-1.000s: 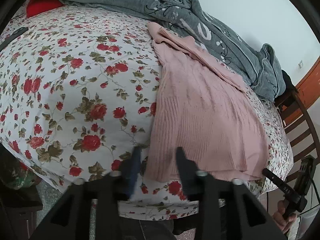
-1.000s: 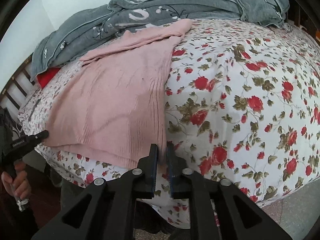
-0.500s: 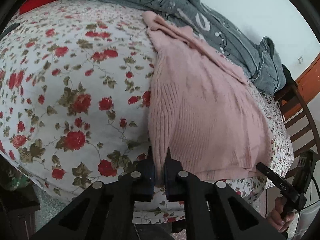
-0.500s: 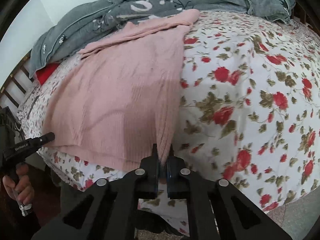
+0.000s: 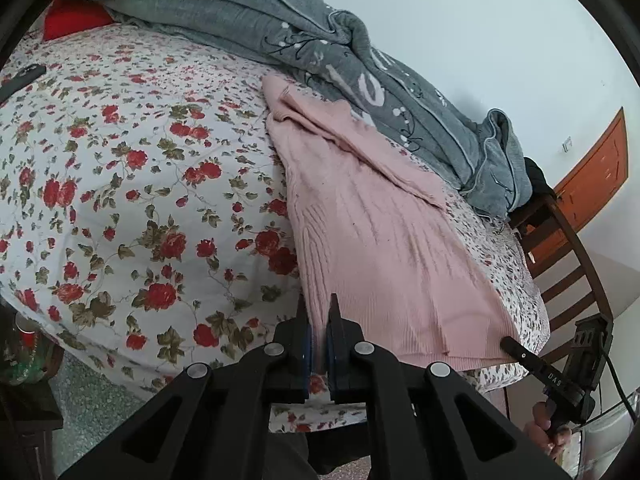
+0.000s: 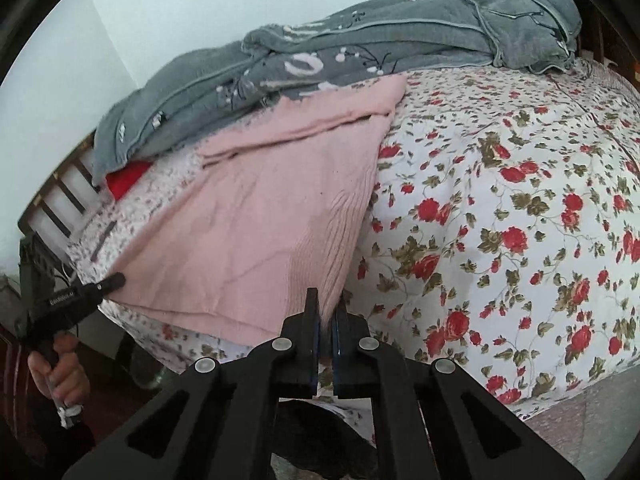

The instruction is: Fold small clothes

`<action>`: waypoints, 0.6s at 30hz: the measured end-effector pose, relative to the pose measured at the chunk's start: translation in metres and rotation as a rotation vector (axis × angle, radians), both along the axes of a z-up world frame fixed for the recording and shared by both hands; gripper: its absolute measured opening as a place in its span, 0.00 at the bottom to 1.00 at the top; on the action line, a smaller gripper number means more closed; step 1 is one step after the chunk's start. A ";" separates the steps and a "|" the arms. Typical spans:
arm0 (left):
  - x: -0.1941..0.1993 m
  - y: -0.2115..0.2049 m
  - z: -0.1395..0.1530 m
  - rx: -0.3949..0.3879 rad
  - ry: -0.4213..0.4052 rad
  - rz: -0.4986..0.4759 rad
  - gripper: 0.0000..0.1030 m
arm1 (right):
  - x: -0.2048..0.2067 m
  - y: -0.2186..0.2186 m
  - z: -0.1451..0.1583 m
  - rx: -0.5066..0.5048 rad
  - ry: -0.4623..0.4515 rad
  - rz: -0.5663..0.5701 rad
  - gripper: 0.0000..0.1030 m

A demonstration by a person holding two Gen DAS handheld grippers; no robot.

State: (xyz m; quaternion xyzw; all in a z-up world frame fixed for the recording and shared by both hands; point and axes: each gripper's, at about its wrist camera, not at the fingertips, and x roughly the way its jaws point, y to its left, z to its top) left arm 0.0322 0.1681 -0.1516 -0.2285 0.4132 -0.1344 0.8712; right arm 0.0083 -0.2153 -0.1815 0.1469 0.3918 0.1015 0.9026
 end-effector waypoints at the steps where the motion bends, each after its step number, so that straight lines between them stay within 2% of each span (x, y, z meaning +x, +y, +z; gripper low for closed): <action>1: -0.003 0.000 0.002 0.001 -0.003 -0.004 0.06 | -0.003 -0.001 0.002 0.010 -0.002 0.002 0.04; 5: -0.012 0.001 0.008 -0.005 -0.013 -0.016 0.06 | -0.014 -0.004 0.006 0.027 -0.008 0.006 0.04; 10: -0.017 0.007 0.019 -0.064 -0.010 -0.016 0.06 | -0.026 -0.011 0.017 0.064 -0.025 0.011 0.04; 18: -0.003 0.011 0.040 -0.123 -0.009 -0.011 0.06 | -0.016 -0.021 0.037 0.127 -0.042 -0.001 0.04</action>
